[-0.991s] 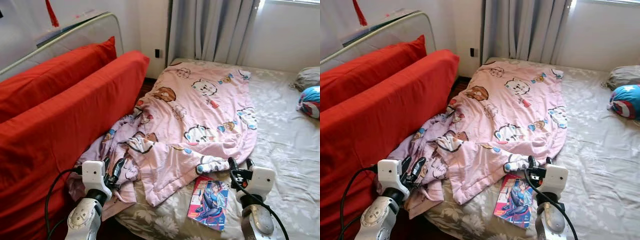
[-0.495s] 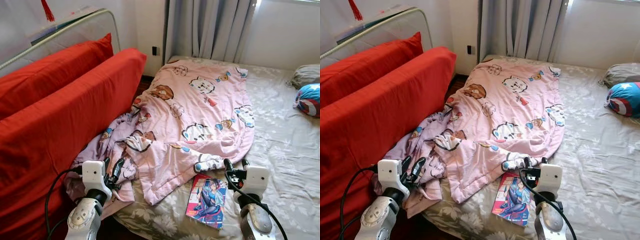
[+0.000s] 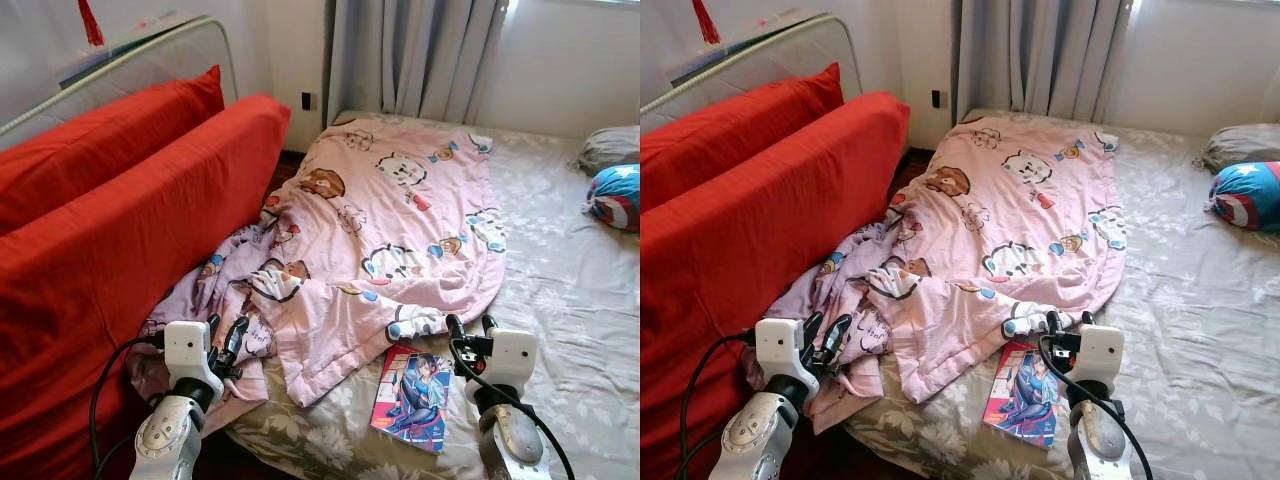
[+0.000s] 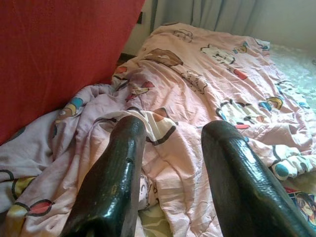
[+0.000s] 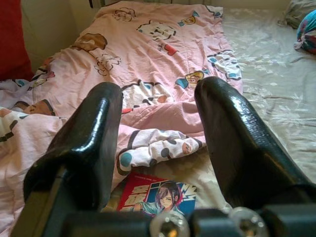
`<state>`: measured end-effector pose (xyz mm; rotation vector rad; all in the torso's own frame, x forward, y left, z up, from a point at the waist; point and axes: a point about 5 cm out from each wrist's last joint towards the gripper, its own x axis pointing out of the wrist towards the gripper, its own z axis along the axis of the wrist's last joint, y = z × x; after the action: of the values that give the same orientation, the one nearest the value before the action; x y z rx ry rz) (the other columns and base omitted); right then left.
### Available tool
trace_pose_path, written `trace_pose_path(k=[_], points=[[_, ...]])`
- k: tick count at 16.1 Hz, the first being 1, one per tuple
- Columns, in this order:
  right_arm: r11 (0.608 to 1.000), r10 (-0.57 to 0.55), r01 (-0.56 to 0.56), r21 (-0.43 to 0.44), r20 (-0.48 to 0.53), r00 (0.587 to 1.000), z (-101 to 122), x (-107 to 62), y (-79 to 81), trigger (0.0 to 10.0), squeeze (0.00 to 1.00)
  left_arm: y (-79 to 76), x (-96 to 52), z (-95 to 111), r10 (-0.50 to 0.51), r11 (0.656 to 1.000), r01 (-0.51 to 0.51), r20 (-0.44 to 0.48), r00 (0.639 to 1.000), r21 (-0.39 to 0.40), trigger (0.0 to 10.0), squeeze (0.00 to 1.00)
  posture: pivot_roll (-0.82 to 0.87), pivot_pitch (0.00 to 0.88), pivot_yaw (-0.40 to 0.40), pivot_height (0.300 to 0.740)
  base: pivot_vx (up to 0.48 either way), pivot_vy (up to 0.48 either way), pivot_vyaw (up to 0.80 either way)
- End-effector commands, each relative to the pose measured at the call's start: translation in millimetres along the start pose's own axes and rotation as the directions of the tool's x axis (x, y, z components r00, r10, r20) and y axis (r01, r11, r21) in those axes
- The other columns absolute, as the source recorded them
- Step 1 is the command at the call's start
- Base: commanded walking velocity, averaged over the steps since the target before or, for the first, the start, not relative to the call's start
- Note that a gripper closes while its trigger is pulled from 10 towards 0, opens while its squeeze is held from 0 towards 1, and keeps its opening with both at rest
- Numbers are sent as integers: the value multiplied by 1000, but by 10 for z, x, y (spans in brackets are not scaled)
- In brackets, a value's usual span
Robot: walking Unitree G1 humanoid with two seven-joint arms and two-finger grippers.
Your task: Clean up the room
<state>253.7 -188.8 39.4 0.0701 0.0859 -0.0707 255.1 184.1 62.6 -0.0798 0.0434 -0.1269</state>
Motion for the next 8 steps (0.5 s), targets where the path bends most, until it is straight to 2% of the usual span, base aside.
trace_pose_path(k=[1,8], points=[[1000,1,-1,-2,0,1000,8,1,-4,10000,0,-7,-8,24,-4,1000,4,5,1000,1,10000,0,-35,63,-17,660,0,0,0],[1000,-2,2,-3,10,1000,14,10,-12,10000,0,-22,1,27,-9,1000,9,7,1000,1,10000,0,-33,52,-18,660,0,0,0]])
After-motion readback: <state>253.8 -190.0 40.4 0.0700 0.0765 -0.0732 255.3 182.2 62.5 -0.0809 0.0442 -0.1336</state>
